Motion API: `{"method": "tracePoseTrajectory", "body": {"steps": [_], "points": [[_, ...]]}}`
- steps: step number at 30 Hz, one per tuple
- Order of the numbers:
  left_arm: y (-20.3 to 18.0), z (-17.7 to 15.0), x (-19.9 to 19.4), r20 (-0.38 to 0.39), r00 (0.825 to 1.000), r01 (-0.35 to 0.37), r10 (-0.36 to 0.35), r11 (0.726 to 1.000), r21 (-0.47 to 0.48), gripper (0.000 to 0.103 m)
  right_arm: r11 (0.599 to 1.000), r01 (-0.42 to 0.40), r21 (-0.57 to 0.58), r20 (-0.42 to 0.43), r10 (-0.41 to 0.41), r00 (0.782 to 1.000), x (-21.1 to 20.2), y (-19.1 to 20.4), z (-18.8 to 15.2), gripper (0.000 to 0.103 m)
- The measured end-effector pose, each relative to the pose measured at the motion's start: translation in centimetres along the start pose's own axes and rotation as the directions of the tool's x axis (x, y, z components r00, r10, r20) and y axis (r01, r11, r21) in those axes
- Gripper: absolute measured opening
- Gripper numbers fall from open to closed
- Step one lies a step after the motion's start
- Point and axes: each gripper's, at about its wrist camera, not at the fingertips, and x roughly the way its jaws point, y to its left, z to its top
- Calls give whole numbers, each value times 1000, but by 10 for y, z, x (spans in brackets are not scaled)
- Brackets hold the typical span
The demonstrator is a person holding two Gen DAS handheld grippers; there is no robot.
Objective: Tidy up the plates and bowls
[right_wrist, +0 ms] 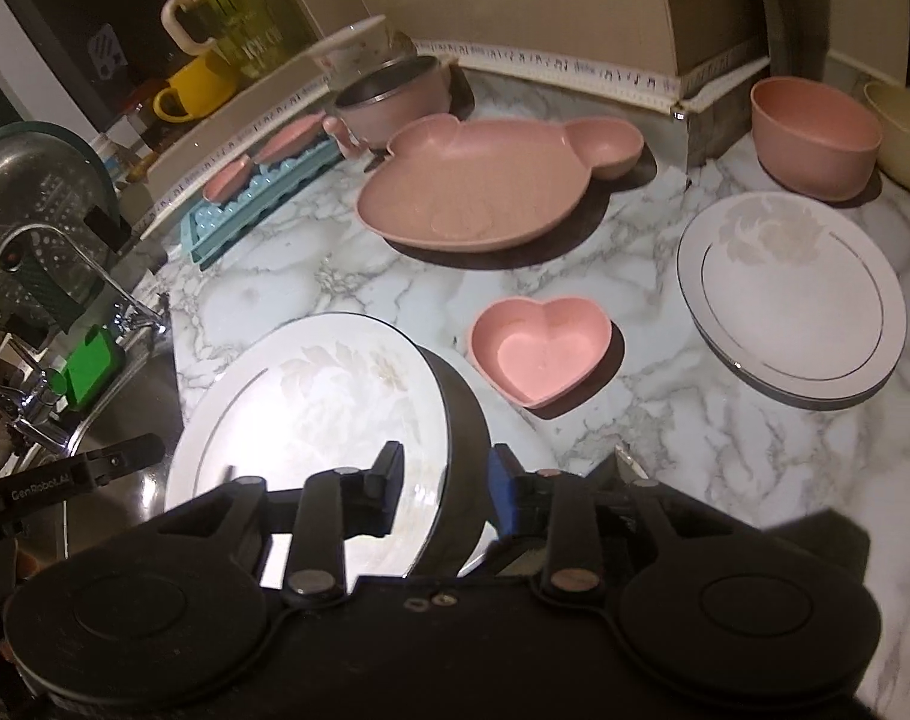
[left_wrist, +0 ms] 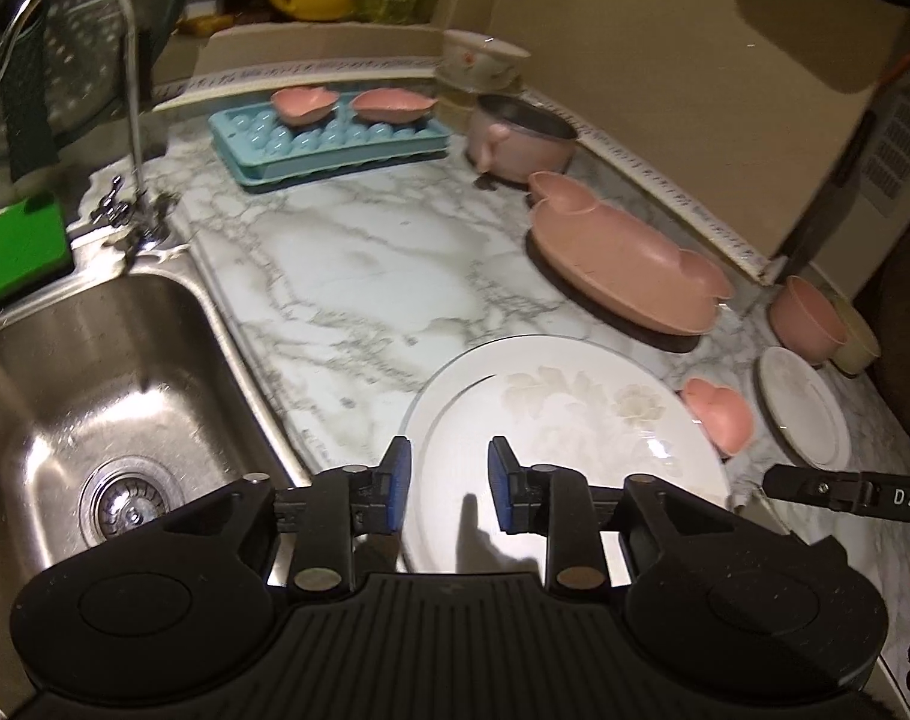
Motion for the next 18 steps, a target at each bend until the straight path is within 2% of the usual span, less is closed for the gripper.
{"method": "tracePoseTrajectory", "body": {"steps": [2,4,5,6,9,12,14,16,18], "points": [[-6,1,-4,8,1000,12,-12,1000,15,32,1000,-1,-2,21,1,1000,-7,2,-1,38],[-12,2,-8,17,1000,24,-25,999,28,45,1000,2,-8,40,-1,999,-16,3,-2,41],[-16,2,-11,24,999,29,-29,999,36,57,1000,2,-10,48,-2,999,-20,3,-3,42],[-20,3,-14,38,999,33,-35,998,47,62,1000,4,-12,58,-3,998,-24,4,-4,44],[-32,5,-20,57,996,57,-62,995,83,62,1000,14,-19,87,-12,996,-37,4,-6,46],[-43,7,-23,62,994,81,-88,990,113,62,999,33,-14,123,-31,992,-51,3,-8,57],[-51,8,-24,60,992,98,-107,986,133,63,999,46,-12,145,-44,988,-59,1,-10,61],[-60,8,-24,58,991,114,-124,982,153,63,998,56,-6,167,-54,985,-67,-2,-11,70],[-68,8,-23,57,988,129,-140,977,170,65,998,69,0,185,-68,980,-74,-5,-13,73]]}}
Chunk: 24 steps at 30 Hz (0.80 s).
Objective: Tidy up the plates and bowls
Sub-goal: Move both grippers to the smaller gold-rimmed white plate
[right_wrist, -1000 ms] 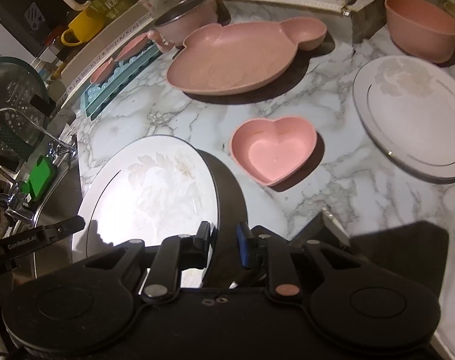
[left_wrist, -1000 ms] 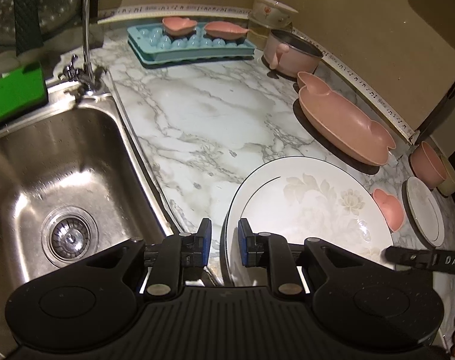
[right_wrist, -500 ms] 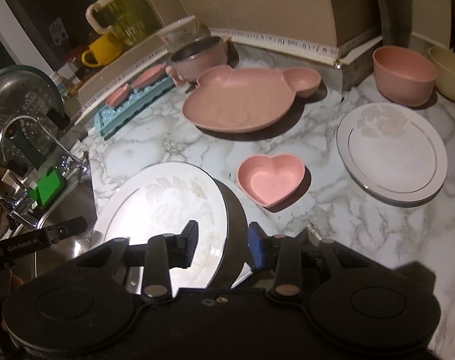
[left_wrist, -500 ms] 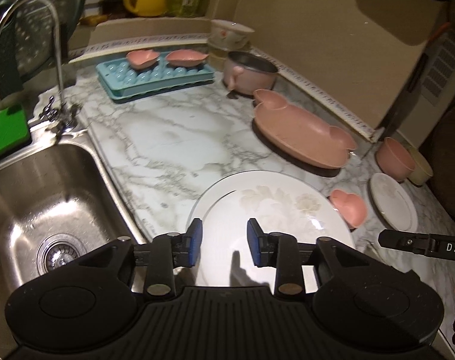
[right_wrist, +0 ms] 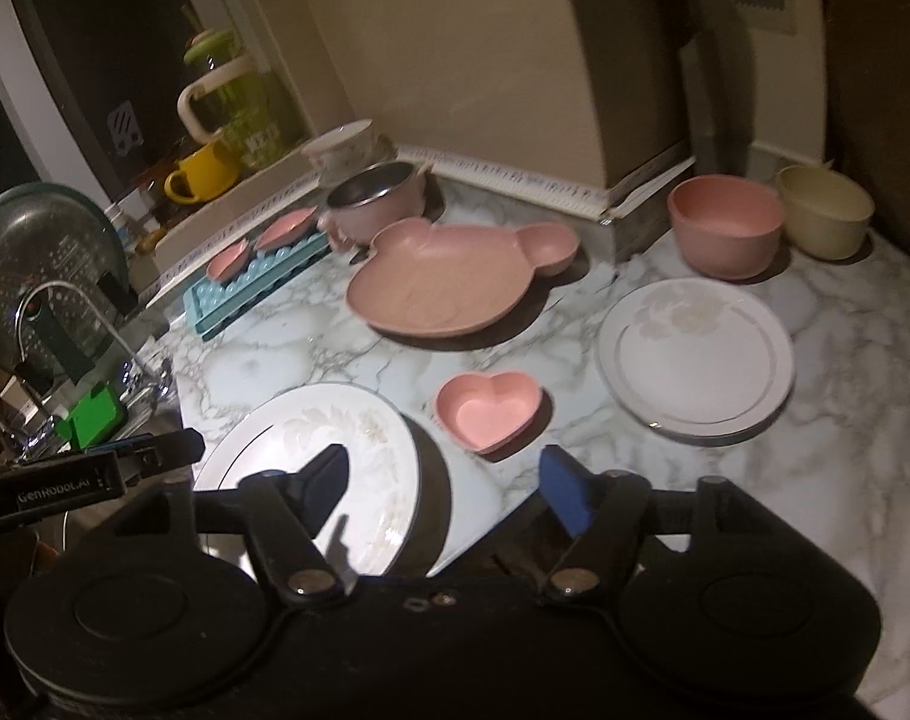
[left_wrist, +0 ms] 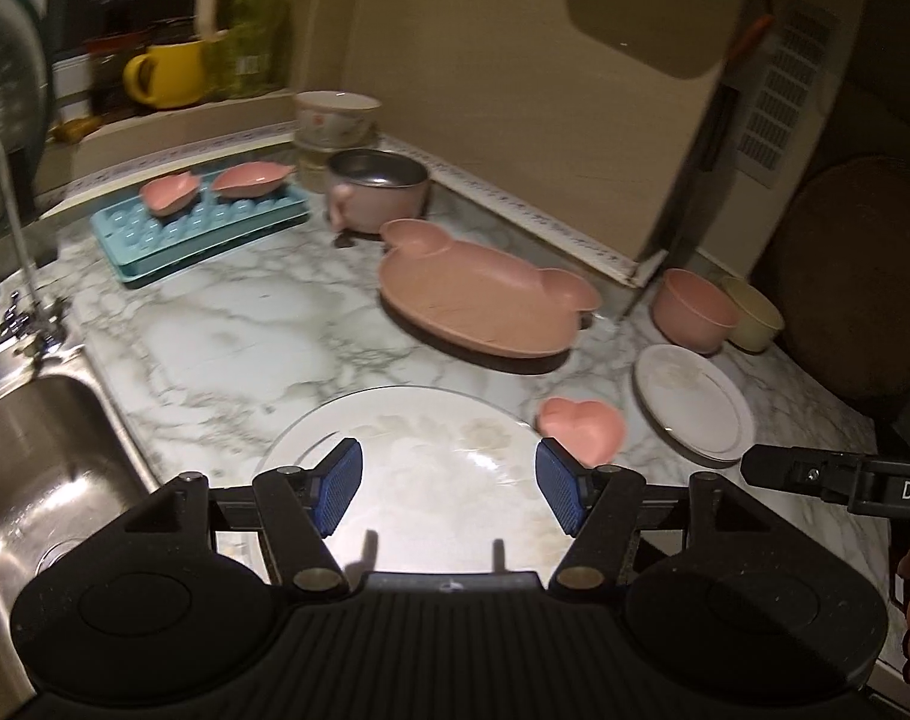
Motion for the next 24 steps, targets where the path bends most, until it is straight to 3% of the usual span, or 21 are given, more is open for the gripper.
{"method": "tracePoseTrajectory", "body": {"steps": [3,6,9,13,24], "points": [[-12,3,3,3,1000,25,-25,999,24,68,1000,27,10,22,-27,999,-9,-6,-1,83],[-23,6,6,3,999,50,-50,998,48,68,998,52,27,34,-53,998,-15,-15,-2,84],[-33,11,10,12,998,69,-69,996,62,82,996,82,46,50,-84,995,-21,-26,-2,93],[-45,18,20,19,995,93,-94,993,75,82,991,121,50,89,-125,988,-28,-41,2,102],[-99,30,82,-53,995,92,-88,992,86,82,978,194,79,51,-198,979,-11,-104,24,102]]}}
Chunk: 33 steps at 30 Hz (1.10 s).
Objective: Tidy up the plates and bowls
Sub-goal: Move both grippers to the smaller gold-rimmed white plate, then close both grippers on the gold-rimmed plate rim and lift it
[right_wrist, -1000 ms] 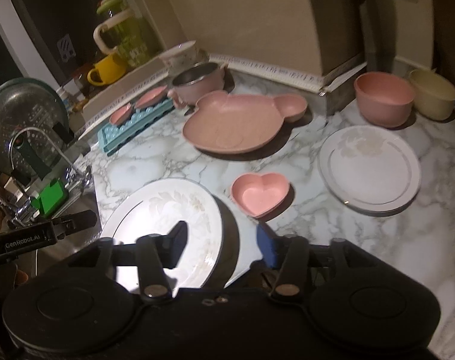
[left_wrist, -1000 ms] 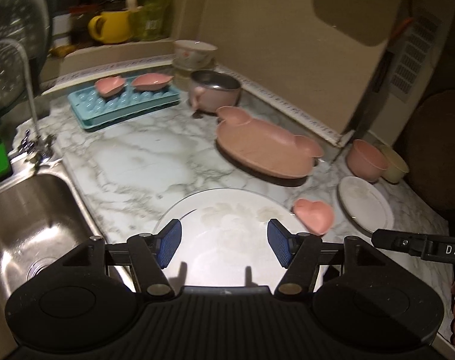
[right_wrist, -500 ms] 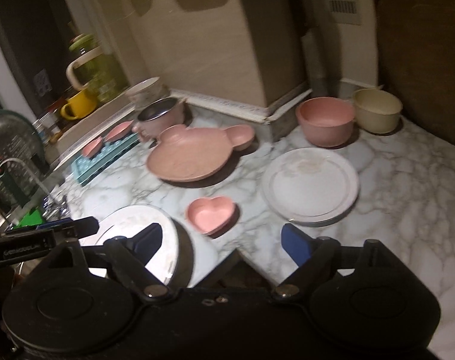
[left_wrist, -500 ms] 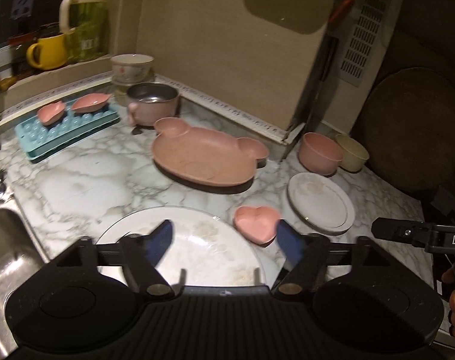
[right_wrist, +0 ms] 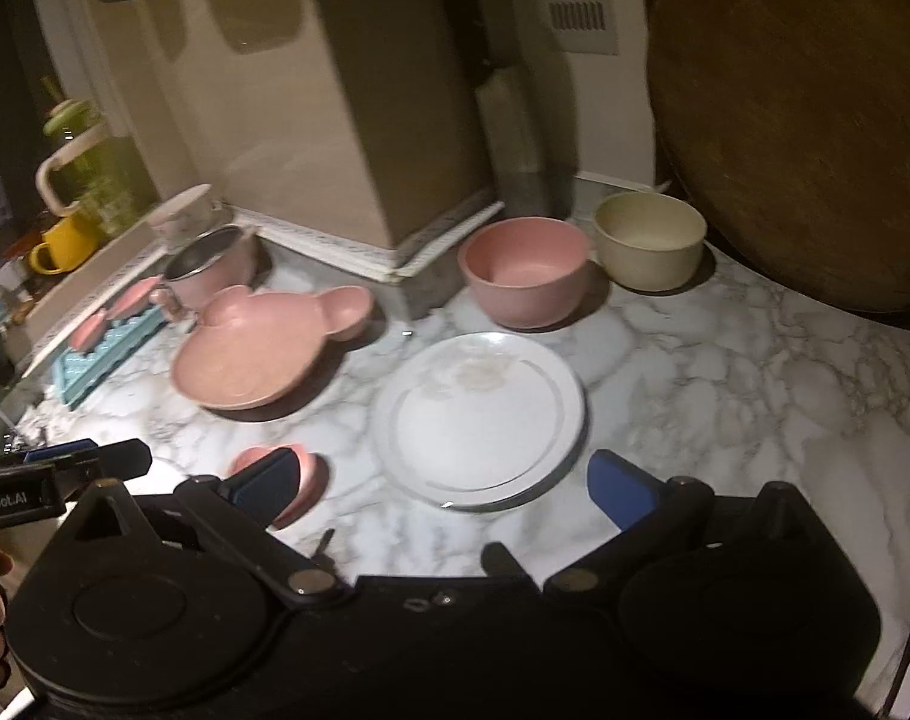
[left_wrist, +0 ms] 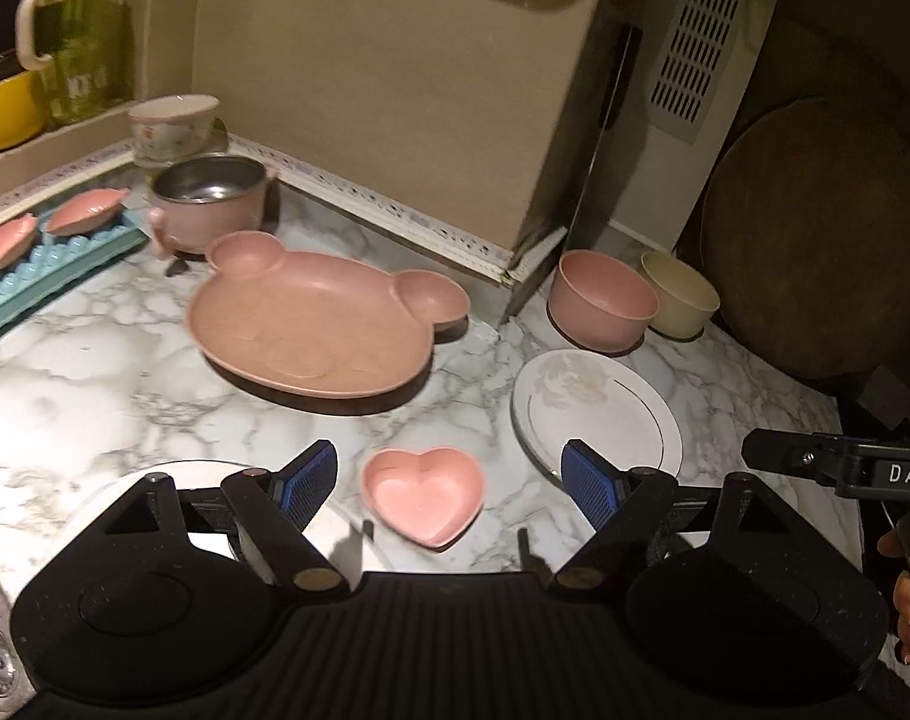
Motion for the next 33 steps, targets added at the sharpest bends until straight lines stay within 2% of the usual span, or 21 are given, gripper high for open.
{"method": "tracePoseTrajectory", "body": {"steps": [10,16,20,26,27,28,32,33], "points": [[-34,9,74,-98,995,-29,26,999,-39,82,1000,-9,20,-95,11,995,58,-62,24,97],[-44,12,106,-138,990,-41,35,998,-45,82,998,-32,47,-152,39,988,94,-90,37,83],[-45,12,122,-171,984,-67,55,996,-63,82,996,-56,62,-192,67,979,115,-101,41,80],[-50,15,133,-172,985,-9,-4,997,-77,81,993,-99,72,-244,113,963,139,-108,44,67],[-52,16,135,-175,985,-8,-5,997,-74,77,992,-103,73,-247,118,962,142,-109,45,63],[-53,16,137,-180,984,-3,-10,997,-71,68,991,-108,74,-249,124,960,144,-110,46,60],[-52,14,144,-199,980,-6,-11,996,-86,61,988,-132,81,-263,149,953,152,-115,48,54],[-51,14,146,-204,979,-7,-12,996,-93,56,986,-142,81,-264,159,951,153,-115,49,52]]}}
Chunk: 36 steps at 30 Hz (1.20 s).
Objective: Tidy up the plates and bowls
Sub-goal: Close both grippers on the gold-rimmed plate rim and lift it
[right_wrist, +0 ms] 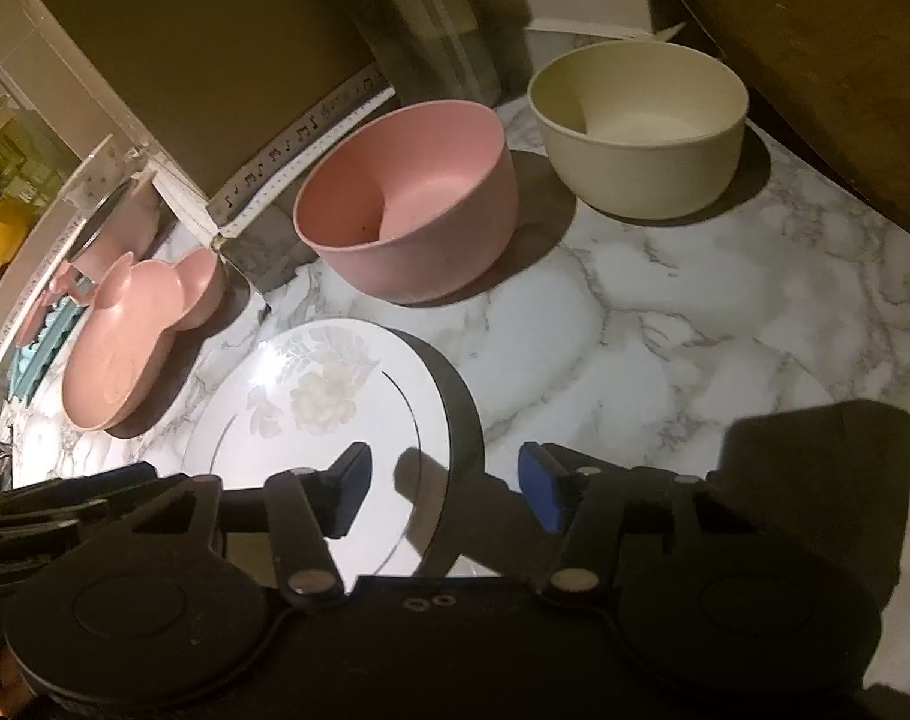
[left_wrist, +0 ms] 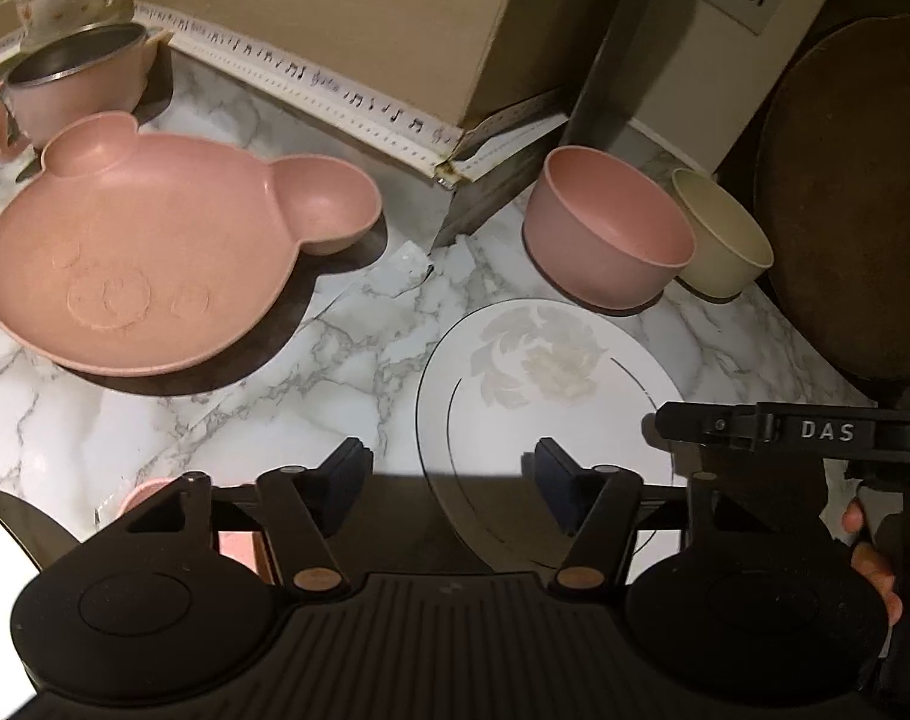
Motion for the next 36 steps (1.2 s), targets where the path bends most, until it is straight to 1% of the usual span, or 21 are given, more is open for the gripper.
{"method": "tracePoseTrajectory", "body": {"steps": [1,2,3,4,6,7,9,11,13,16,18,19,20,22,24,27,36], "points": [[1,0,2,-6,1000,0,-1,1000,-8,48,1000,-10,-1,-3,10,1000,0,0,1,49],[3,0,4,-12,1000,5,-6,1000,-19,44,1000,-20,-1,-6,20,1000,0,-1,1,46],[5,0,5,-16,1000,13,-14,999,-31,37,999,-33,-1,-10,33,999,1,-2,2,41],[7,0,6,-18,1000,20,-21,999,-45,35,999,-44,0,-16,44,999,2,-2,2,38],[9,1,7,-18,999,32,-34,997,-67,32,998,-57,4,-21,57,998,3,-3,2,34],[9,1,7,-20,999,40,-41,996,-76,29,998,-64,4,-24,64,998,3,-4,2,31],[11,1,9,-23,998,47,-50,995,-92,24,997,-76,12,-30,76,997,3,-6,3,29],[12,1,10,-28,998,48,-51,994,-100,23,996,-83,17,-33,84,996,2,-8,3,25],[13,1,11,-29,998,48,-51,994,-103,19,995,-92,24,-39,93,995,3,-9,3,21],[15,1,12,-36,998,50,-54,992,-115,16,994,-100,35,-41,101,994,4,-11,3,16],[17,0,12,-34,998,55,-59,990,-126,15,994,-98,37,-39,100,994,3,-11,2,13],[18,0,12,-33,997,58,-63,990,-132,14,995,-96,40,-39,98,994,3,-12,2,10],[19,0,12,-33,997,59,-64,989,-136,13,995,-94,45,-39,95,995,3,-13,2,9],[19,-1,12,-34,997,59,-64,988,-140,13,993,-102,58,-39,104,994,3,-16,2,9],[18,-1,11,-35,997,57,-63,989,-136,13,994,-94,63,-33,96,995,3,-14,0,9],[19,-1,10,-29,997,63,-67,989,-134,13,995,-77,58,-25,79,997,2,-12,-1,9],[22,-4,-5,-2,997,74,-75,989,-125,13,995,-82,49,-4,82,997,-8,-5,-3,9]]}}
